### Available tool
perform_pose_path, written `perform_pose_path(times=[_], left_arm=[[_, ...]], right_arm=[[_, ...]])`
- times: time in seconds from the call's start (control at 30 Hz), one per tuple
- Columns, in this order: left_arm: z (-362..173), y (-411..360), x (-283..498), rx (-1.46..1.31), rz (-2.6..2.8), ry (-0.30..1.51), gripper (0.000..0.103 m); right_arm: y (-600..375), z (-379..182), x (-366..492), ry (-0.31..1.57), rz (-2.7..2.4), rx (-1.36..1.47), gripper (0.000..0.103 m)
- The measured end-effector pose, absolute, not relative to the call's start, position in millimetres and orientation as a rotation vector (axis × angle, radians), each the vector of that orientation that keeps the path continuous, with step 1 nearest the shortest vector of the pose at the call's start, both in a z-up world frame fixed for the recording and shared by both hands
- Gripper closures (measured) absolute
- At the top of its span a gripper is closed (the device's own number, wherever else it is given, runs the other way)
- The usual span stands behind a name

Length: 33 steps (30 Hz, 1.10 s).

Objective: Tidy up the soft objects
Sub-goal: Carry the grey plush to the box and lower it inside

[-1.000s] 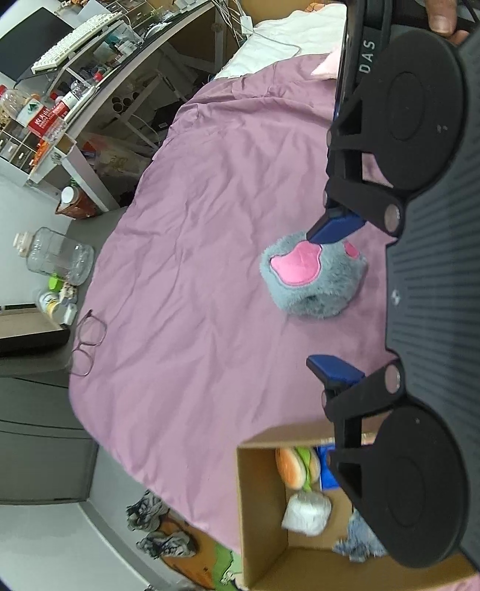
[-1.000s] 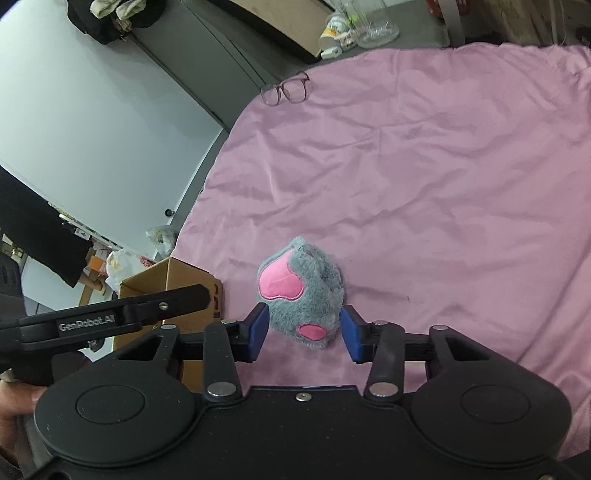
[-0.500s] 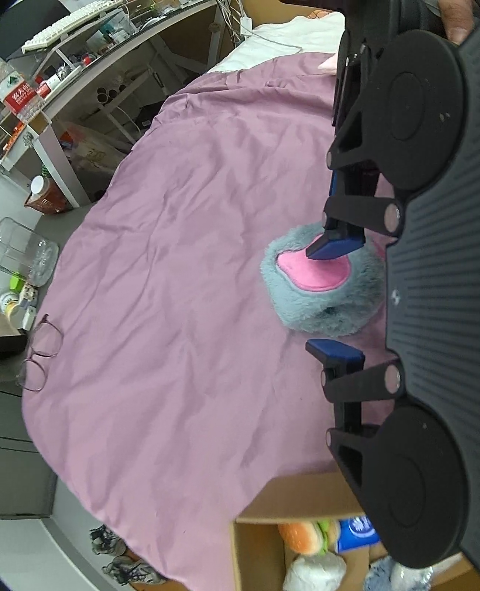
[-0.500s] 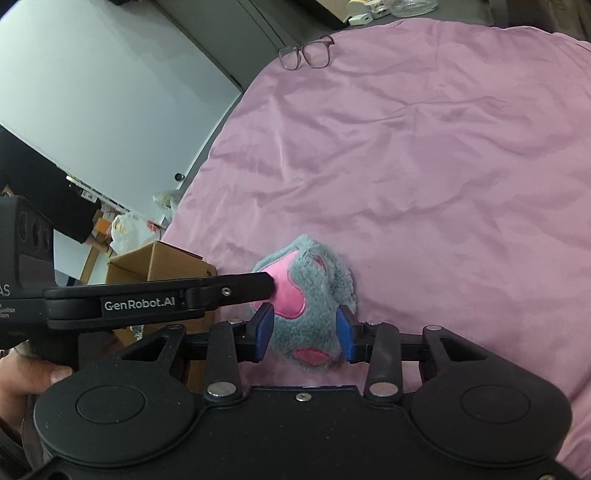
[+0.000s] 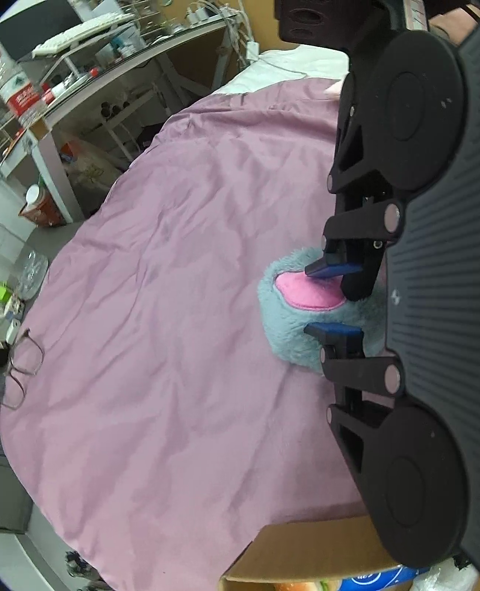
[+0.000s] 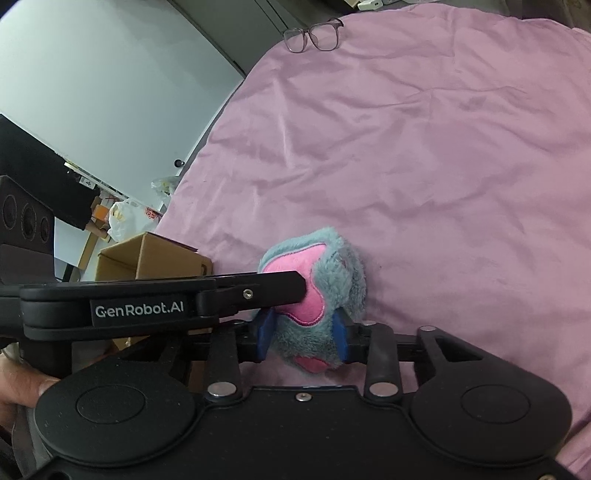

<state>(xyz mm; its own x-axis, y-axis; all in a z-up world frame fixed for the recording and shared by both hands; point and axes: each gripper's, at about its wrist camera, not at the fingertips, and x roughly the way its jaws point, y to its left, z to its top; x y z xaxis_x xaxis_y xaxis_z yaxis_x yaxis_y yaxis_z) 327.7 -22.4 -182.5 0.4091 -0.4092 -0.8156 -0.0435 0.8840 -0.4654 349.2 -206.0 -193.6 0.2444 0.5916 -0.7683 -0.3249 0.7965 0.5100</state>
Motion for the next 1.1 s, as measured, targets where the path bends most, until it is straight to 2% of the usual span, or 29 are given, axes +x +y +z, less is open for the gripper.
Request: perform_pose_path(times=[0.4, 1.1], left_arm=[[-142.3, -20.4, 301.0, -0.456, -0.290, 1.050, 0.080], [-80.0, 22.9, 236.3, -0.464, -0.308, 0.909, 0.080]], right_arm=[[-211.7, -151.3, 319.3, 1.070, 0.631, 0.250, 0.080], [-169.7, -87.6, 254.3, 0.925, 0.658, 0.187, 0.080]])
